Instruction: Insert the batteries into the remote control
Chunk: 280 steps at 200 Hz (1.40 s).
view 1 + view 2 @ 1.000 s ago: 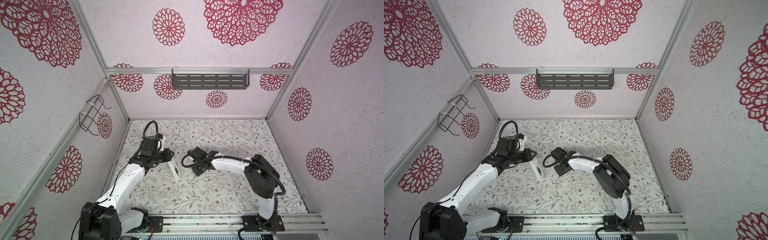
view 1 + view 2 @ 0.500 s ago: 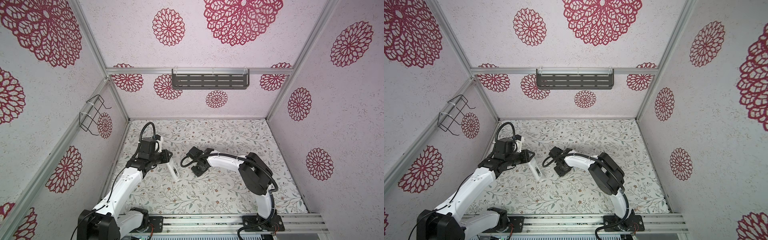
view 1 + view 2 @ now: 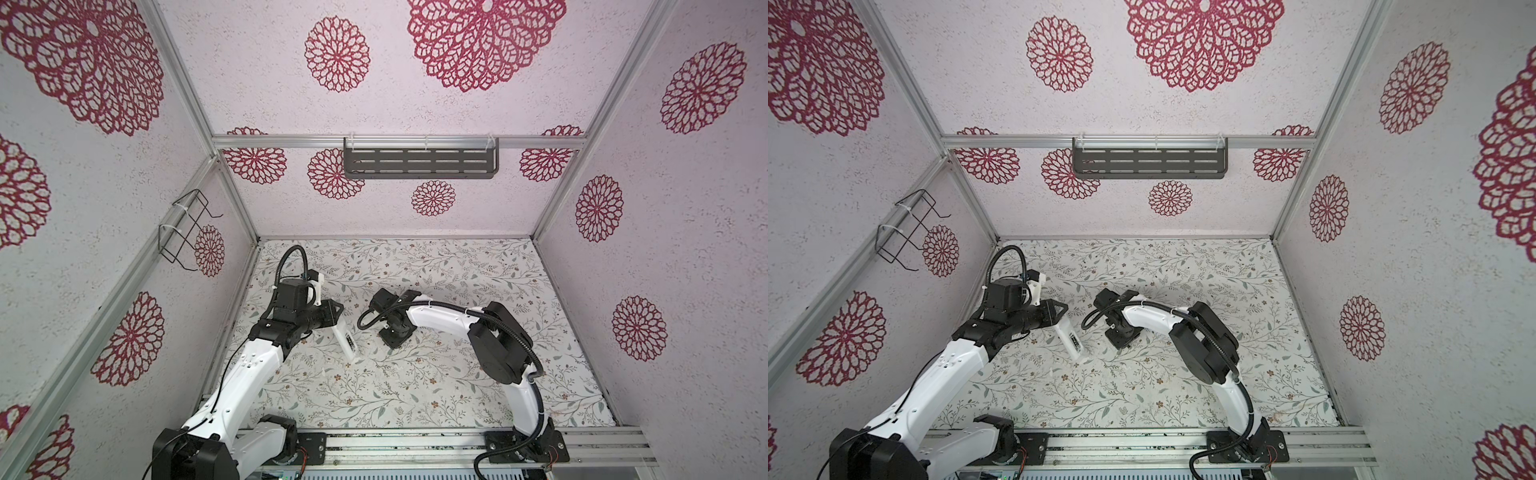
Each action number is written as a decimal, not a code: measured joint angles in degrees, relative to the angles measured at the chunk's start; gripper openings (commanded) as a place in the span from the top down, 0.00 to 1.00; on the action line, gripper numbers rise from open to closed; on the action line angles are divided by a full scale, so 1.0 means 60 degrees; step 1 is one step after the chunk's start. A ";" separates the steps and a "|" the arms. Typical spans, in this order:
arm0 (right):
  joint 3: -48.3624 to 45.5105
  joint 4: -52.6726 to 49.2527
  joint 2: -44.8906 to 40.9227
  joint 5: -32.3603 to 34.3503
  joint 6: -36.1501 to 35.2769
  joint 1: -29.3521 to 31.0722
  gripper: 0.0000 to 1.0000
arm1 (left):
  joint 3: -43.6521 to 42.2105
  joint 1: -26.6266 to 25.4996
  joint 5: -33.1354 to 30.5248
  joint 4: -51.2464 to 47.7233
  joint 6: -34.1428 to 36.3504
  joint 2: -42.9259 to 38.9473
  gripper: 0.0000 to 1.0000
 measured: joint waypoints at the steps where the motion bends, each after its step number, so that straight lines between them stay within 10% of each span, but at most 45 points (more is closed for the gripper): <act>1: 0.0007 -0.0007 0.0004 0.0004 0.0007 0.0000 0.80 | 0.0000 0.0000 0.0000 0.0000 -0.0004 -0.0004 1.00; 85: -0.0663 0.0718 -0.0459 -0.0051 -0.0062 -0.0025 0.90 | -0.0058 0.0018 0.0353 0.0277 -0.0273 0.0047 1.00; 171: -0.4645 0.6706 -0.5311 -0.1588 0.0390 0.0124 0.90 | -0.1457 0.0015 0.0674 0.2273 -0.1934 0.0073 1.00; 280: -0.6390 1.1642 -0.5512 -0.2758 0.1071 0.0772 0.90 | -0.3162 0.0616 0.2517 0.7027 -0.4422 -0.0543 1.00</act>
